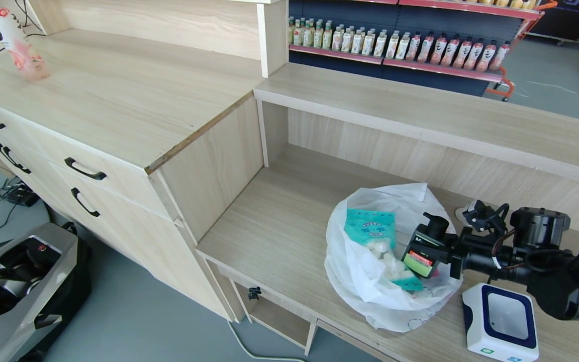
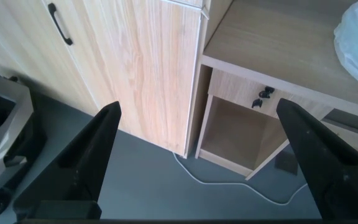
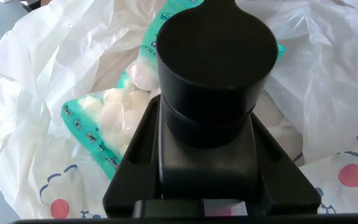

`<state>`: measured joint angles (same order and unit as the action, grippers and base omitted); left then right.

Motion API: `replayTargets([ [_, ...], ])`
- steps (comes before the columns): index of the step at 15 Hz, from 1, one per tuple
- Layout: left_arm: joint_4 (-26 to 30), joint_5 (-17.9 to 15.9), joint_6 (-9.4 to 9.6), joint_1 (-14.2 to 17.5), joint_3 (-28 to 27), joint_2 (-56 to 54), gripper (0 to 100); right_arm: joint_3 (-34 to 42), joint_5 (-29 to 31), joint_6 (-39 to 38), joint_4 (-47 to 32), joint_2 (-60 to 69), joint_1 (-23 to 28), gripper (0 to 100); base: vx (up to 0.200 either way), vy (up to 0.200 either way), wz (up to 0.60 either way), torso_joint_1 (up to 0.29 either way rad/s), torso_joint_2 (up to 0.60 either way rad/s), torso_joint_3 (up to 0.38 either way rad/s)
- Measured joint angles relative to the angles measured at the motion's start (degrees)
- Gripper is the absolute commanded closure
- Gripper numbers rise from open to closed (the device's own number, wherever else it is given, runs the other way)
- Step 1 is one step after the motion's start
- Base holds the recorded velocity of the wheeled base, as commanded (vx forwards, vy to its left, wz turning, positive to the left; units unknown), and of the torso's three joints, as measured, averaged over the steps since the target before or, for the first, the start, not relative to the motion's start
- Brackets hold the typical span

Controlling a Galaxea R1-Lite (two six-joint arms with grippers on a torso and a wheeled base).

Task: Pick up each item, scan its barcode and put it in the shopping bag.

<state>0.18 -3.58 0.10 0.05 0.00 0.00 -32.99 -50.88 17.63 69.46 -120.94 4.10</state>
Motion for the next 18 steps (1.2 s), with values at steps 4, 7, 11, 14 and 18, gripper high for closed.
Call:
replayTargets([
  [4,0.0,0.0,0.0,0.0,0.0,0.0,0,0.1,0.0,0.0,0.9,-0.5,-1.3,0,0.0,0.0,0.0,0.0,0.0,0.0],
  [7,0.0,0.0,0.0,0.0,0.0,0.0,0,-0.1,0.0,0.0,0.2,-0.5,-2.3,0,0.0,0.0,0.0,0.0,0.0,0.0],
  [11,0.0,0.0,0.0,0.0,0.0,0.0,0,-2.8,0.1,0.0,-4.4,2.6,-2.6,0,0.0,0.0,0.0,0.0,0.0,0.0],
  [14,0.0,0.0,0.0,0.0,0.0,0.0,0,-8.2,4.3,1.0,-17.4,10.6,-1.5,0,0.0,0.0,0.0,0.0,0.0,0.0],
  [18,0.0,0.0,0.0,0.0,0.0,0.0,0,-13.1,8.5,12.1,-36.9,26.3,4.7,0,0.0,0.0,-0.3,0.001,0.0,0.002],
])
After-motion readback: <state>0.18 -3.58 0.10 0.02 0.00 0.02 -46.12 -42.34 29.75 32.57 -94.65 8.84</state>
